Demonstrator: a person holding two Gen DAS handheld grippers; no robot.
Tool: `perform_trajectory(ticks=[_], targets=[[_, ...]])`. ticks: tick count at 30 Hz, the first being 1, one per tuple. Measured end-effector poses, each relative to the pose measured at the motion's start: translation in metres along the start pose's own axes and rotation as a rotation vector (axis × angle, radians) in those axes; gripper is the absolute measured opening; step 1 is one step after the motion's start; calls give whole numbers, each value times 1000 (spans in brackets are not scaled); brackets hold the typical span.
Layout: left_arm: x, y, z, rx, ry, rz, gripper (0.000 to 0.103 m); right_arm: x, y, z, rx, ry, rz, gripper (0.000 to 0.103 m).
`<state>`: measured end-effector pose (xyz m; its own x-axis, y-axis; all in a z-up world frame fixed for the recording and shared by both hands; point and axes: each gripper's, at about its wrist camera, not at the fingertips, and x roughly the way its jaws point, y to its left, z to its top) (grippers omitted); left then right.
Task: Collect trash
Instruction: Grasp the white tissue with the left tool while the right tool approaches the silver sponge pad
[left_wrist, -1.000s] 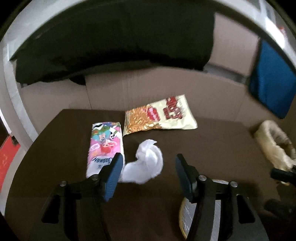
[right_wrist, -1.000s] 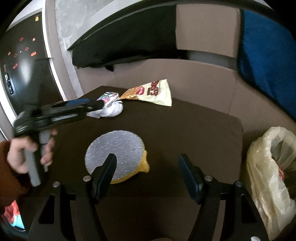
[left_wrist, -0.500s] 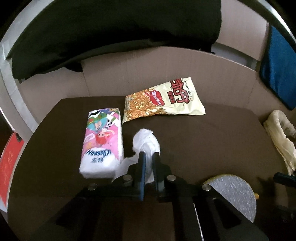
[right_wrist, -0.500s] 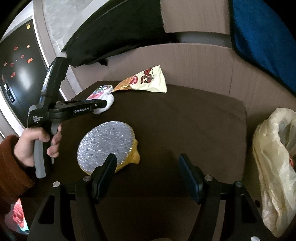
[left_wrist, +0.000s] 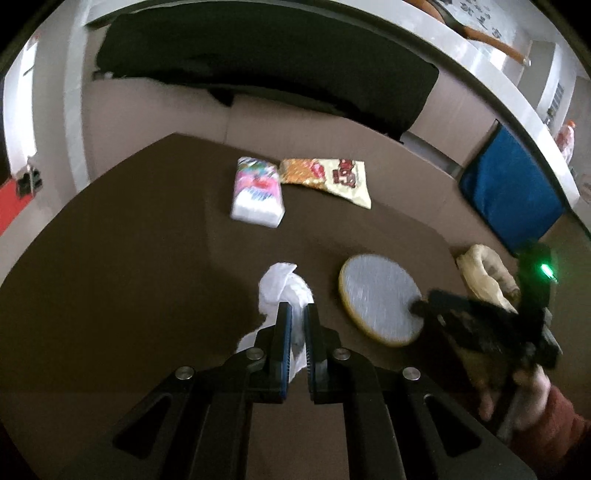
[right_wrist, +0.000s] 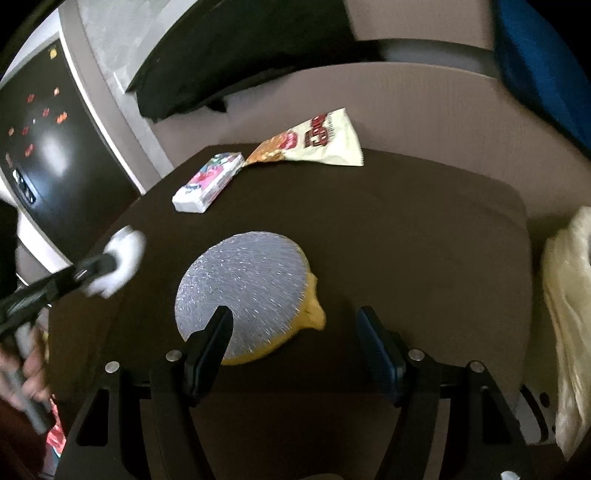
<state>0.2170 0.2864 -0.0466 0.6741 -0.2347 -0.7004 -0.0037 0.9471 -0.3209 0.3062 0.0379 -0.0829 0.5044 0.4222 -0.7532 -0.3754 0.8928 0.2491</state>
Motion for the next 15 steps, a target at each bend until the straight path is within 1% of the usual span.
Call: perform_trajectory(ticks=[4, 6, 7, 8, 9, 10, 11, 12, 15], targets=[[-11, 14, -20, -59, 18, -9, 7, 14, 6, 7, -32, 15, -23, 67], [-15, 18, -28, -83, 17, -18, 7, 18, 9, 11, -55, 27, -21, 68], [-15, 19, -31, -92, 13, -19, 7, 19, 11, 11, -74, 33, -19, 65], [-15, 20, -34, -97, 9, -18, 7, 19, 15, 12, -98, 38, -13, 48], [-15, 21, -36, -101, 9, -19, 7, 18, 19, 12, -118, 43, -12, 44], [-14, 22, -39, -110, 12, -24, 7, 16, 24, 12, -144, 40, -44, 41], [-14, 22, -40, -119, 17, -31, 7, 12, 30, 13, -180, 32, -81, 28], [-13, 23, -42, -124, 21, -36, 7, 7, 36, 13, -216, 17, -106, 23], [-14, 23, -47, -123, 25, -36, 7, -12, 51, 17, -253, -15, -79, 17]])
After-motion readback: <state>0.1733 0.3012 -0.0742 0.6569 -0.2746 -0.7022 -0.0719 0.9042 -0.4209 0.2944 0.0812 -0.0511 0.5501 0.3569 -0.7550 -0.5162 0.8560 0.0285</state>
